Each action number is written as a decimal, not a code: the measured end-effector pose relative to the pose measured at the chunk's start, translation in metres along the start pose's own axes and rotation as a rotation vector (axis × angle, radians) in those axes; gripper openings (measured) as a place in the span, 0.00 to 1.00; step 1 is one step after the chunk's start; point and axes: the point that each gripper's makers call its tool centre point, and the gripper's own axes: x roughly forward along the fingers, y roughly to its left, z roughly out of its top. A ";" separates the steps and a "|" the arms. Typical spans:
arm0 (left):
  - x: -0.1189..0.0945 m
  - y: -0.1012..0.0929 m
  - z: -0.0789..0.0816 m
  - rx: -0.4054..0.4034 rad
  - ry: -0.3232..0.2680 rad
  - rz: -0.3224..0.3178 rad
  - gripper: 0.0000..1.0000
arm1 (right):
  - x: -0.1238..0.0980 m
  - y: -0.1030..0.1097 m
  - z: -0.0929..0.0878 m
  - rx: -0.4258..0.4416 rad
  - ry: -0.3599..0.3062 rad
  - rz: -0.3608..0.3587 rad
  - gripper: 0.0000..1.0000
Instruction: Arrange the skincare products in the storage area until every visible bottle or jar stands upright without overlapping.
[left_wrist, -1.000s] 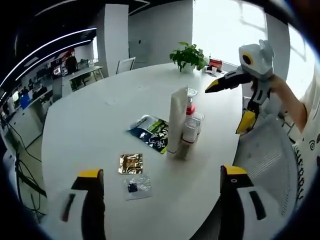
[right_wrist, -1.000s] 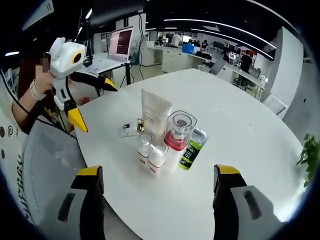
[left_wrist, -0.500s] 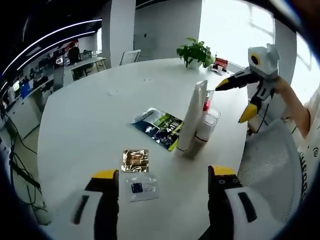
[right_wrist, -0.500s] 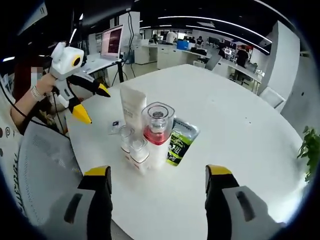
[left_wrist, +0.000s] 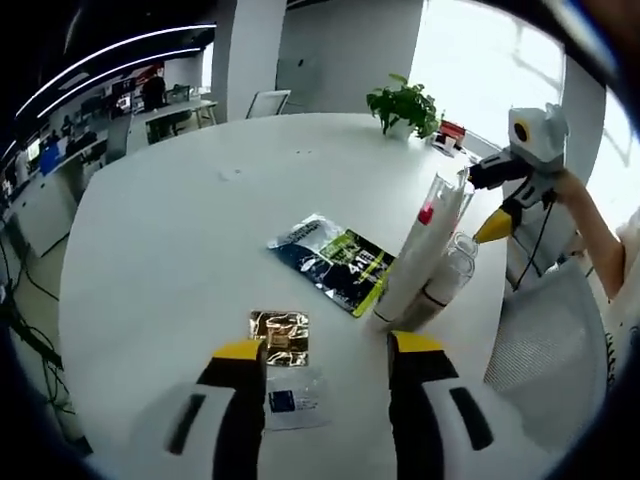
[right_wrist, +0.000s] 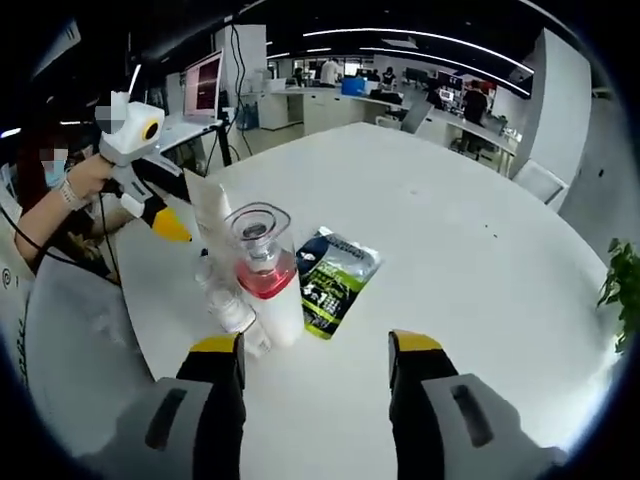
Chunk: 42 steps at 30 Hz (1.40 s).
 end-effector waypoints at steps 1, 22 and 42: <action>0.002 -0.001 0.000 0.000 0.001 -0.003 0.46 | 0.001 -0.002 0.000 0.008 0.001 -0.001 0.56; 0.065 0.009 0.006 -0.111 0.039 -0.081 0.24 | 0.045 -0.036 0.008 0.095 -0.001 0.054 0.35; 0.099 0.003 0.010 -0.223 0.038 -0.126 0.18 | 0.093 -0.024 -0.013 0.302 0.022 0.171 0.30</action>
